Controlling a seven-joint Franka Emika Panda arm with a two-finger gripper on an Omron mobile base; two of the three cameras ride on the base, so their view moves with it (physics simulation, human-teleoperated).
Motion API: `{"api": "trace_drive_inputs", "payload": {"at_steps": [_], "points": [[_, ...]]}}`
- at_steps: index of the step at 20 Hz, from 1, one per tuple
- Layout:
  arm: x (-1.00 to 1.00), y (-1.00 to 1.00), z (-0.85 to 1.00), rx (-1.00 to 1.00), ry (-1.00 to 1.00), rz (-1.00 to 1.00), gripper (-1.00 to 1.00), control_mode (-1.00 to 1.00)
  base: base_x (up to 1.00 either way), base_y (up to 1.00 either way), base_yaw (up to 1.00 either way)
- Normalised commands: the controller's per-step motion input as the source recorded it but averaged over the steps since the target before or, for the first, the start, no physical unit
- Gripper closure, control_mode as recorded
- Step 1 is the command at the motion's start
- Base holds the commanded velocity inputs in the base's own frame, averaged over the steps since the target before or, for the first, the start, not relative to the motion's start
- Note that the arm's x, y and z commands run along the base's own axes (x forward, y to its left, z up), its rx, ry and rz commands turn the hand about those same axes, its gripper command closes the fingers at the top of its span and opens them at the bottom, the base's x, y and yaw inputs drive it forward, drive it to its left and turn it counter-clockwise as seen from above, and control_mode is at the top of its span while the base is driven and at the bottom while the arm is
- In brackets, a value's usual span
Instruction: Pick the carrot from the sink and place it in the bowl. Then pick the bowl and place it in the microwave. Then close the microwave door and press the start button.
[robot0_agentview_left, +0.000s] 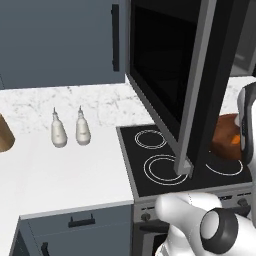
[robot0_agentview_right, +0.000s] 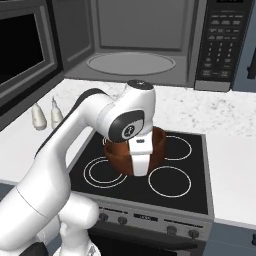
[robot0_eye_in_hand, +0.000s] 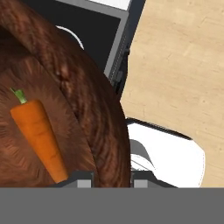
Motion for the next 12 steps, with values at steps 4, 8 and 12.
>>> {"api": "trace_drive_inputs", "payload": {"at_steps": [4, 8, 12], "points": [[0.00, 0.00, 0.00, 0.00, 0.00, 0.00, 1.00, 1.00, 0.01, -0.03, 0.00], [0.00, 0.00, 0.00, 0.00, 0.00, 0.00, 1.00, 1.00, 0.00, -0.01, 0.00], [-0.17, -0.11, 0.00, 0.14, -0.02, 0.00, 1.00, -1.00, 0.00, -0.03, 0.00]]}}
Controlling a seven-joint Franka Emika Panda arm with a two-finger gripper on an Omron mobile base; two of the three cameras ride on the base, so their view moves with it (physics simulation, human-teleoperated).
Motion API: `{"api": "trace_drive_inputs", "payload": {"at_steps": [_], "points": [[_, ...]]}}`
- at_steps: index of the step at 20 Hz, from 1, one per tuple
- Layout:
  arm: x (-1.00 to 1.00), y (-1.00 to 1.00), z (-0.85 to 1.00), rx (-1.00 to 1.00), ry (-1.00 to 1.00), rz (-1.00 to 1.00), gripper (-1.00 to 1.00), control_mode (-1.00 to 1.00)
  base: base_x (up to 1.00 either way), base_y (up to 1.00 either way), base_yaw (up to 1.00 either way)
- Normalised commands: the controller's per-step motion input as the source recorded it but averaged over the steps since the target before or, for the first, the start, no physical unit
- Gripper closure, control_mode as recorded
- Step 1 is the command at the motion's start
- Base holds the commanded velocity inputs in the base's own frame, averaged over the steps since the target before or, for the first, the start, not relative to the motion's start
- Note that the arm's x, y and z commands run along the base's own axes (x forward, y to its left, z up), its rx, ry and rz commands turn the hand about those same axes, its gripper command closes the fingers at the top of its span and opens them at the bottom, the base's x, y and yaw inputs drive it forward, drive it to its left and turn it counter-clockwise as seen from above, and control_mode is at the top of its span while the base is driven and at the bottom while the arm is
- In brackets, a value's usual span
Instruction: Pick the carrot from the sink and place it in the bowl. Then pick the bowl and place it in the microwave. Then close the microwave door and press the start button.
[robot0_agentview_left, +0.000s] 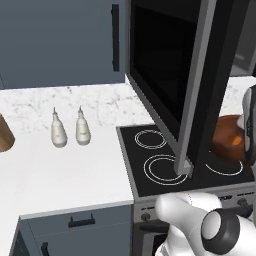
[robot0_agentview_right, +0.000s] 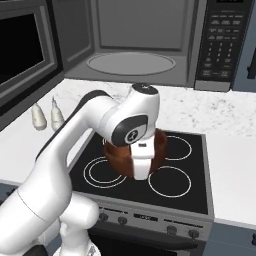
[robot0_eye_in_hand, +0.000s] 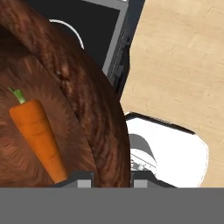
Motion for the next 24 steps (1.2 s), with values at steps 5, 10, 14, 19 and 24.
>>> {"api": "trace_drive_inputs", "payload": {"at_steps": [5, 10, 14, 19, 24], "points": [[-0.22, -0.05, 0.44, 0.20, -0.02, 0.00, 1.00, -1.00, 0.00, 0.00, 0.00], [0.23, 0.10, 0.66, 0.12, 0.00, 0.00, 1.00, -1.00, 0.00, 0.00, 0.00], [0.09, 0.01, 0.68, 0.06, -0.02, 0.00, 1.00, -1.00, 0.00, 0.00, 0.00], [0.01, 0.00, 0.14, 0.01, -0.23, 0.00, 1.00, -1.00, 0.00, 0.00, 0.00], [0.10, 0.00, 0.05, 0.00, -0.25, 0.00, 1.00, -1.00, 0.00, 0.00, 0.00]]}}
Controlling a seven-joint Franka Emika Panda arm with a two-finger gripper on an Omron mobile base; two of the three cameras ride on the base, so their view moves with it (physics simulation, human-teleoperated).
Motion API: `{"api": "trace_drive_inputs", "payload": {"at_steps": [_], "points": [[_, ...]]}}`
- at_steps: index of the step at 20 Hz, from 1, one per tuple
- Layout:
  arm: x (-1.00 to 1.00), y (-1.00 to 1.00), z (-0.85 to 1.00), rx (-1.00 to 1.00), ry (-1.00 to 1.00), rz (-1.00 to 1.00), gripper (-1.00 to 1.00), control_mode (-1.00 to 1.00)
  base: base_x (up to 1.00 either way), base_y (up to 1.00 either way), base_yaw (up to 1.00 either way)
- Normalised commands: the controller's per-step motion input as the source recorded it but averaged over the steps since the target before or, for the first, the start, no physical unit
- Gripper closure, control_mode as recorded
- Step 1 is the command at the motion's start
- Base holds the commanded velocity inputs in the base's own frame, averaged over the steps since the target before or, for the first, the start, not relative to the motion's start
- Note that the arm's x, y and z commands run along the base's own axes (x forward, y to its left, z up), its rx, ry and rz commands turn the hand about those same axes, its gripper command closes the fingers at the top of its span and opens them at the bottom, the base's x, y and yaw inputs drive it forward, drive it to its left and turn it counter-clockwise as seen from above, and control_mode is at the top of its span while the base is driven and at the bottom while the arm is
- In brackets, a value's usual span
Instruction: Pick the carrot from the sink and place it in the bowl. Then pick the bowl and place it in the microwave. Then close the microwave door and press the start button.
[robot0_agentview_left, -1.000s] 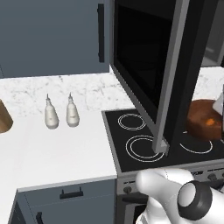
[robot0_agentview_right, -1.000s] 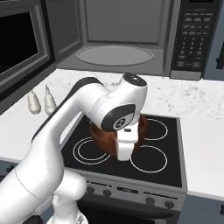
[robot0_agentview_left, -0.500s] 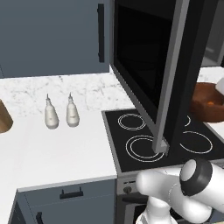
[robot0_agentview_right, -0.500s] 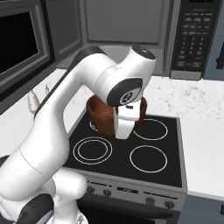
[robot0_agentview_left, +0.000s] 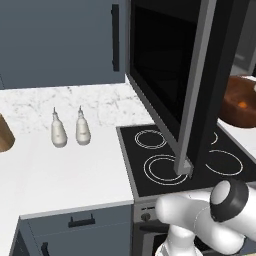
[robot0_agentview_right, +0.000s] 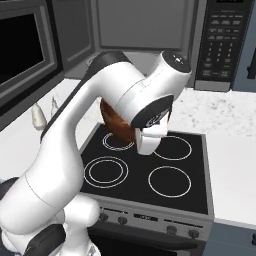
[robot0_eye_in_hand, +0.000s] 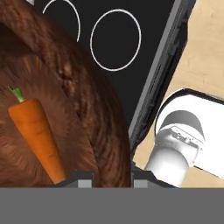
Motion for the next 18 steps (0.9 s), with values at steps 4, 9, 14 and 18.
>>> {"api": "trace_drive_inputs", "payload": {"at_steps": [4, 9, 14, 18], "points": [[0.07, 0.00, 0.22, -0.01, -0.28, 0.00, 1.00, -1.00, 0.00, 0.00, 0.00], [0.01, 0.00, 0.38, -0.08, -0.28, 0.00, 1.00, -1.00, 0.00, 0.00, 0.00], [0.37, 0.08, 0.41, -0.03, -0.07, 0.00, 1.00, -1.00, 0.00, 0.00, 0.00], [0.72, 0.14, 0.26, 0.00, 0.01, 0.00, 1.00, -1.00, 0.00, 0.00, 0.00]]}}
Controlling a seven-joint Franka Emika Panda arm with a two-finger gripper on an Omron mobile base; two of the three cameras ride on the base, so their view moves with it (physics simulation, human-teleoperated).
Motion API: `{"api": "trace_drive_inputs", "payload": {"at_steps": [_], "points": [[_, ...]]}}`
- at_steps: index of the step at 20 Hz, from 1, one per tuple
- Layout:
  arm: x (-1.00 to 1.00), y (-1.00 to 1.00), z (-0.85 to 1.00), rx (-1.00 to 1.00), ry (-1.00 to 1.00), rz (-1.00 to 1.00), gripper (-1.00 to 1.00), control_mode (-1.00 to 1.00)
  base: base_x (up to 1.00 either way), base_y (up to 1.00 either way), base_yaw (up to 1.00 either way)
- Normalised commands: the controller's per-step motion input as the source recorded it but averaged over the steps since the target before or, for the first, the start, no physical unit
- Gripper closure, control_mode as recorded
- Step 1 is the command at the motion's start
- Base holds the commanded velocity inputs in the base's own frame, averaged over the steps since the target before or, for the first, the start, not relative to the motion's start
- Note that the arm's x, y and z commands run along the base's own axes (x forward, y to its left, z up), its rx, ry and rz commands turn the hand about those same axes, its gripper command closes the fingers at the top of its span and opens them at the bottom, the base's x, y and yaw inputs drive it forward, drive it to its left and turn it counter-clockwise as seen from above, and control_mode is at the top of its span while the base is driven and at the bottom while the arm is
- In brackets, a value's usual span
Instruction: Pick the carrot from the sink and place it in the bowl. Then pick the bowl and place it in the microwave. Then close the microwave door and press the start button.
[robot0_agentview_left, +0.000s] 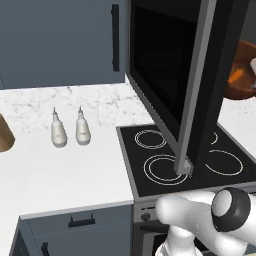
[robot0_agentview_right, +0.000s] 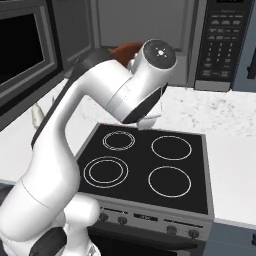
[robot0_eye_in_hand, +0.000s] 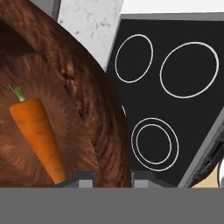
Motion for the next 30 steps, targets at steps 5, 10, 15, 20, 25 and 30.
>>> {"api": "trace_drive_inputs", "payload": {"at_steps": [5, 10, 15, 20, 25, 30], "points": [[0.52, 0.05, 0.20, 0.00, 0.00, 0.00, 1.00, -1.00, 0.00, 0.00, 0.00], [0.36, 0.00, 0.17, 0.00, 0.00, 0.00, 1.00, -1.00, 0.00, 0.00, 0.00], [0.31, 0.04, 0.18, 0.00, 0.01, 0.00, 1.00, -1.00, 0.00, 0.00, 0.00], [0.29, 0.09, 0.21, 0.00, 0.04, 0.00, 1.00, -1.00, 0.00, 0.00, 0.00], [0.37, 0.17, 0.12, 0.00, 0.07, 0.03, 1.00, -1.00, 0.00, 0.00, 0.00], [0.50, 0.16, 0.01, 0.00, 0.01, 0.05, 1.00, -1.00, 0.00, 0.00, 0.00]]}}
